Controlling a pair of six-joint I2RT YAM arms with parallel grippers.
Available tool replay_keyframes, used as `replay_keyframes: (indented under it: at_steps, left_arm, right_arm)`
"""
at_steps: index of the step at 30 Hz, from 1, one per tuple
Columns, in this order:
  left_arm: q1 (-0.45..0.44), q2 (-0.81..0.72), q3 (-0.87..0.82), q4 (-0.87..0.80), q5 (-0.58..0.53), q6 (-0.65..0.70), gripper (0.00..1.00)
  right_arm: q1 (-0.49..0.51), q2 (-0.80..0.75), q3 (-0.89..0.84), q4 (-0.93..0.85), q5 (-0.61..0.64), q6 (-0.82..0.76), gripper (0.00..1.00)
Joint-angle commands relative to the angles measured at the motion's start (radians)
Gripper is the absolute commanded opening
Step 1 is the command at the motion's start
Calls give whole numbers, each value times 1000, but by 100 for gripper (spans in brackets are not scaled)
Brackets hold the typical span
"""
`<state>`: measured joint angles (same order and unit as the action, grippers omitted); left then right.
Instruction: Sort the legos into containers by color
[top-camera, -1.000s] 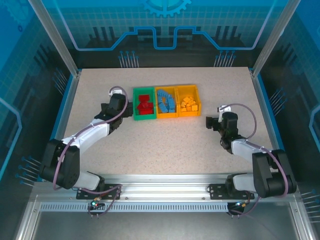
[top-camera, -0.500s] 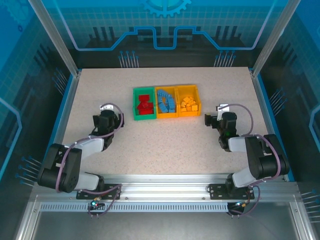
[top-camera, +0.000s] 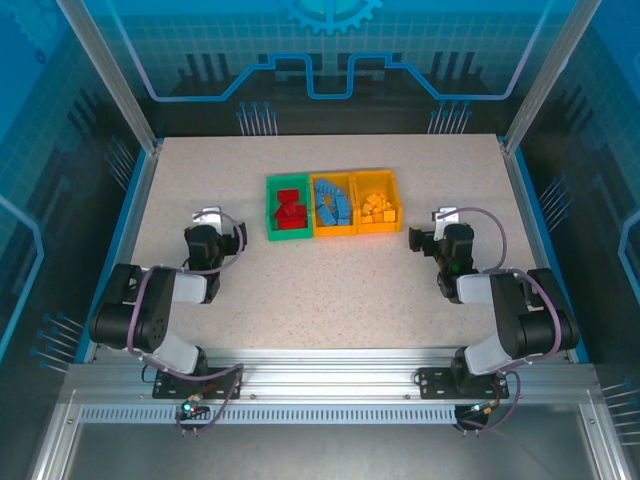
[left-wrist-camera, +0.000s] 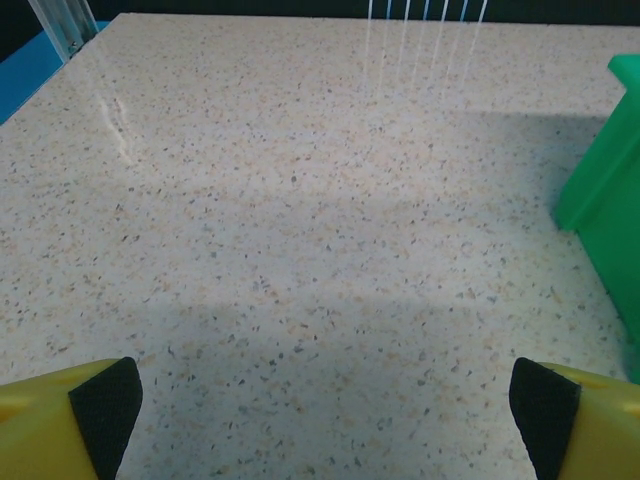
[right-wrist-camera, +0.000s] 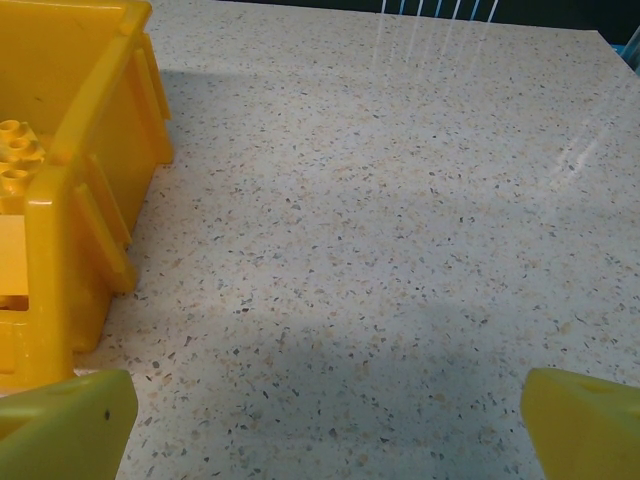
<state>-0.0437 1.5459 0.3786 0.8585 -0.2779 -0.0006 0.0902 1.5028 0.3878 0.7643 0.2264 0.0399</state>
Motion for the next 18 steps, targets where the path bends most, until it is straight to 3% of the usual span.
replay_keyframes:
  at_steps: [1,18]
  left_arm:
    - [7,2,-6,71,41,-15,99]
    - [7,2,-3,69,43,-16,99]
  right_arm:
    - [-13,-3,19,32,-9,0,100]
    - [-6,-3,20,31,4,-6,100]
